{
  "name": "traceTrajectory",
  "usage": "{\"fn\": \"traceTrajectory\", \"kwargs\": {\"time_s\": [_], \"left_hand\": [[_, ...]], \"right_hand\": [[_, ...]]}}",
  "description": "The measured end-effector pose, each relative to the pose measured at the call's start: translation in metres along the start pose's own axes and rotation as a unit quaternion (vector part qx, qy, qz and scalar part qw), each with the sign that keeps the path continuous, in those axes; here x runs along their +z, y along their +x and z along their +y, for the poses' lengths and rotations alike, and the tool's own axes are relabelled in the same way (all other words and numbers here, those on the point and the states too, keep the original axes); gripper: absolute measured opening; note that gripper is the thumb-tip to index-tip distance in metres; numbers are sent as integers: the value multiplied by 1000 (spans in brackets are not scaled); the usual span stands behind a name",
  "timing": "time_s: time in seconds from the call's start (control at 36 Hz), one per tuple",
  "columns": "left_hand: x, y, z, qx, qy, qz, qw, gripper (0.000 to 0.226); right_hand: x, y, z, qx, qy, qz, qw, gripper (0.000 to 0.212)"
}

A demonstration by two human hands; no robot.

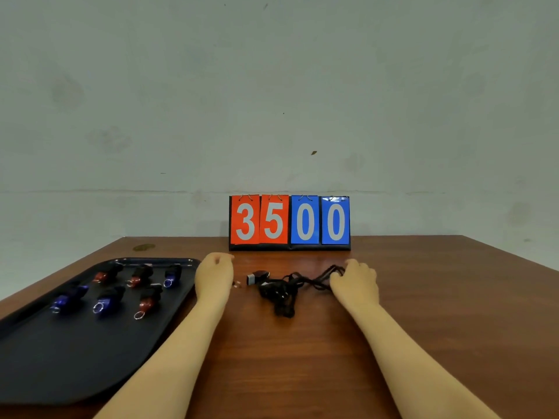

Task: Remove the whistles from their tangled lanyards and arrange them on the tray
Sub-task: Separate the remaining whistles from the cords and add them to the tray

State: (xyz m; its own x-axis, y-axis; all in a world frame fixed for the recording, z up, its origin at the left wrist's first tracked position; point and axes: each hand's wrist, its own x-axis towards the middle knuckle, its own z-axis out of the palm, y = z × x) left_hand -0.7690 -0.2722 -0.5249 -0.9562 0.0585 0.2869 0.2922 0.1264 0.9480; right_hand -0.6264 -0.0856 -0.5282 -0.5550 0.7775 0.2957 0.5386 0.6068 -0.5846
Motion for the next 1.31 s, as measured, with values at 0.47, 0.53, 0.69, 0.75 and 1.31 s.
{"fn": "traceTrajectory", "kwargs": {"time_s": [0.47, 0.53, 0.69, 0.75, 1.31], "left_hand": [[10, -13, 2, 243, 320, -249, 881, 24], [10, -18, 4, 253, 318, -298, 864, 26], [8, -16, 3, 180, 318, -262, 893, 33], [8, -13, 1, 164, 317, -232, 905, 34], [14, -8, -3, 77, 251, -167, 950, 31]], "right_hand": [[10, -18, -19, -280, 50, -189, 940, 18], [7, -17, -19, -275, 47, -189, 942, 27], [3, -10, -12, -217, 15, -179, 959, 31], [2, -10, -12, -208, 16, -185, 960, 31], [-2, -12, -12, -101, -62, -91, 989, 33]]}}
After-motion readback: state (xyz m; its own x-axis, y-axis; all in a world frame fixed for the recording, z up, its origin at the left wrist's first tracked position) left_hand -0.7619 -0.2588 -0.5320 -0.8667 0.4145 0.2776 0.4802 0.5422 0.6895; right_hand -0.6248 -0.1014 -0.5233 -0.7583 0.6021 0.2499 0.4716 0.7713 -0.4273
